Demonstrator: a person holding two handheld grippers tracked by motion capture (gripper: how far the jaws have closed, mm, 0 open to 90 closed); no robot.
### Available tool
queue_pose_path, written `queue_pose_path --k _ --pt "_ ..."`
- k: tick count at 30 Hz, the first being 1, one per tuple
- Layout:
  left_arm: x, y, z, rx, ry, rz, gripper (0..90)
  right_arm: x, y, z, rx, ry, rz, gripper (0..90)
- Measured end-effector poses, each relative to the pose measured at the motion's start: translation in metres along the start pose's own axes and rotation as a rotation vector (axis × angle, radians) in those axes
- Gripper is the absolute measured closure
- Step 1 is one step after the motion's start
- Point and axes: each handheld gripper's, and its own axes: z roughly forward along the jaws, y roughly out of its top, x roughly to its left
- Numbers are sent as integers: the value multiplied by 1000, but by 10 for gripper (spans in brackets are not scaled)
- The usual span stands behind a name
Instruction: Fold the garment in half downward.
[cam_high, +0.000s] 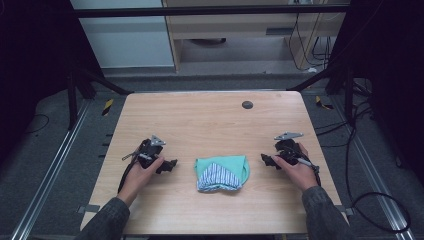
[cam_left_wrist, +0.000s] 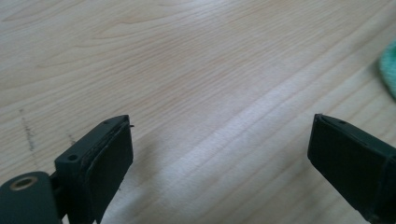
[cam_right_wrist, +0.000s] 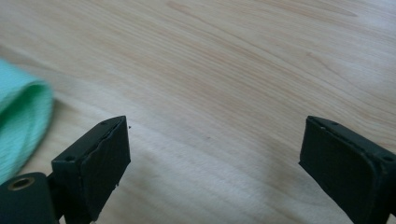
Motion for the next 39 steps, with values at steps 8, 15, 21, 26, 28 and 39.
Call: queue_pose_path --k 8,15,21,26,28,39 --pt "12 -1 5 -38 47 -27 65 -13 -1 9 -25 -44 84 83" --pt "18 -4 13 -37 55 -53 52 -16 -3 16 -17 -76 114 79" --pt "20 -5 15 -47 36 -72 43 -10 -3 20 -35 -92 102 65" --pt "21 -6 16 -61 35 -78 26 -6 -3 22 -44 -108 114 55" --pt "20 -6 17 -65 37 -80 14 -4 -3 22 -45 -123 124 52" --pt "19 -6 18 -68 40 -87 0 14 -3 22 -29 -234 246 4"
